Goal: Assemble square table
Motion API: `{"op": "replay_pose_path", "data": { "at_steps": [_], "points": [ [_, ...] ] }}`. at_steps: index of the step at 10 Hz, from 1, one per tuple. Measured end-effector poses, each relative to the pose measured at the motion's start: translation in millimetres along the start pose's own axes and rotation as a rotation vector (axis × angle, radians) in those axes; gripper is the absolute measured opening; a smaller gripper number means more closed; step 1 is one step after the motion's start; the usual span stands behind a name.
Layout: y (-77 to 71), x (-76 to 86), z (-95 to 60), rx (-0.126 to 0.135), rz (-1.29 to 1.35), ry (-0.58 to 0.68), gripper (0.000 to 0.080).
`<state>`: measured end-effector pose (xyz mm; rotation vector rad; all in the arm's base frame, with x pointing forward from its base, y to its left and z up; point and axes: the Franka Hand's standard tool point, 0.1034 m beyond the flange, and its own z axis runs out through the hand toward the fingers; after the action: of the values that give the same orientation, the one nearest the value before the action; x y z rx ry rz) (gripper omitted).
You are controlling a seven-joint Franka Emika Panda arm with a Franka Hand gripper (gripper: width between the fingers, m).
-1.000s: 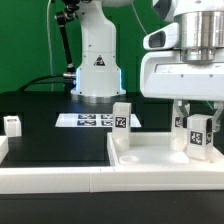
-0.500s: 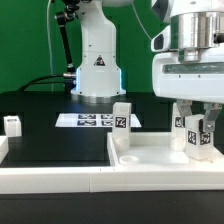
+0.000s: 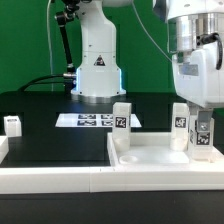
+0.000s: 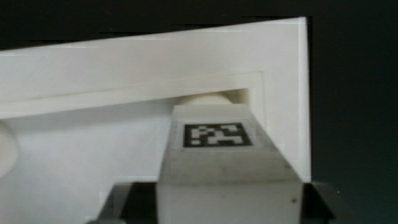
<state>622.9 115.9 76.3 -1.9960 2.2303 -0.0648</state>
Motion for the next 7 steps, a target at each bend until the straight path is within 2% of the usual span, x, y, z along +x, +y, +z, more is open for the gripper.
{"op": "replay_pose_path", "data": {
  "at_steps": [2,3,4,7],
  "points": [
    [0.2,0.2,0.4,-0.001,-0.052,0.0,0.029],
    [0.4,-0.1,0.6,-0.001,-0.056,0.0,0.0496],
    [0.2,-1.6,0.4,0.001,-0.172,-0.001,0.0608],
    [-1.5,-7.4,0.7,0.009,-0.488,-0.001,0.0641]
  ]
}}
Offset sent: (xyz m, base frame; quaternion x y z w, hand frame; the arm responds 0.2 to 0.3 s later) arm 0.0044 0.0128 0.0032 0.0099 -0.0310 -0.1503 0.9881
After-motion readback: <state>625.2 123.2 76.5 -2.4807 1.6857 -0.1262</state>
